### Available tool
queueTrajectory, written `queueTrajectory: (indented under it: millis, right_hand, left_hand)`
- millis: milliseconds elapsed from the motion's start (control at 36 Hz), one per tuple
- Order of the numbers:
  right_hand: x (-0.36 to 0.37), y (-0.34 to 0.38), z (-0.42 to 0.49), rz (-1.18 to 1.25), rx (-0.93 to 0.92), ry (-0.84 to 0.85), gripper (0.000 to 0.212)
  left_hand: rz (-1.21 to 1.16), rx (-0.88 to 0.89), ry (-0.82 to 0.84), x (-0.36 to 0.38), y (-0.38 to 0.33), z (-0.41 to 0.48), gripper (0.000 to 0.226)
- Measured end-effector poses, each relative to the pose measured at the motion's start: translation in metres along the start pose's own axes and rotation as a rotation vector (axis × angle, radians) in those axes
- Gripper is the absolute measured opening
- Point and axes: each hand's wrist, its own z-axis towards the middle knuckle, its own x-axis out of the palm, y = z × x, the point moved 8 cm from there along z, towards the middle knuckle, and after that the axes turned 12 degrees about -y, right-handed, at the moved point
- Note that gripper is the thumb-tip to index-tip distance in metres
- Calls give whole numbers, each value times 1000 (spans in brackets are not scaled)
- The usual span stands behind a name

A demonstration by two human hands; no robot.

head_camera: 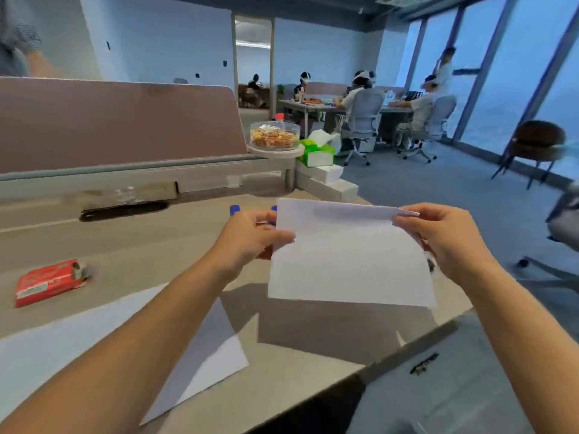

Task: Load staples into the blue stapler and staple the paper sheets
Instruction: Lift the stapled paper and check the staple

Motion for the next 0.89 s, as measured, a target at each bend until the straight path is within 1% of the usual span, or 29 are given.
queueTrajectory:
  millis: [56, 139, 194, 306, 361, 417, 444, 472, 556, 583, 639, 722, 833, 889]
  right_hand:
    - [-43, -9, -4, 11, 28, -61, 8]
    - [-112, -28, -14, 27, 79, -156, 10]
    - [-159, -45, -24, 32, 113, -239, 14]
    - [-254, -80, -57, 41, 181, -426, 19]
    - [-293, -104, -80, 43, 235, -516, 19]
    - [-339, -135, -114, 4, 293, -604, 18]
    - [-344, -151, -123, -14, 330, -613, 17]
    - [-348, -171, -132, -39, 383, -620, 16]
    - [-382, -238, -180, -131, 540, -664, 12]
    - [-391, -262, -198, -147, 596, -682, 12]
    - [-404, -307, -236, -167, 709, -714, 14]
    - [-410, -354, -287, -162, 831, -754, 14]
    - [-414, -396, -332, -152, 922, -831, 13]
    - [-415, -408, -344, -169, 942, -878, 15]
  left_hand:
    - [37, 21, 59, 41, -3, -8, 35]
    - [29, 72, 134, 108, -17, -26, 21]
    - [1, 131, 202, 156, -30, -42, 21]
    - [52, 302, 324, 250, -46, -86, 26]
    - [100, 353, 402, 293, -41, -112, 27]
    - [166, 355, 494, 345, -18, -145, 21]
    - [206, 353, 501, 354, -3, -147, 14]
    - [253, 336, 507, 363, 16, -148, 10]
    - [344, 224, 582, 405, 77, -173, 22]
    - [383, 170, 616, 415, 101, -186, 22]
    - [443, 70, 672, 433, 149, -213, 22]
    - [502, -30, 701, 450, 207, -244, 20]
    - [556, -112, 704, 461, 244, -273, 23]
    - [583, -121, 710, 469, 255, -281, 18]
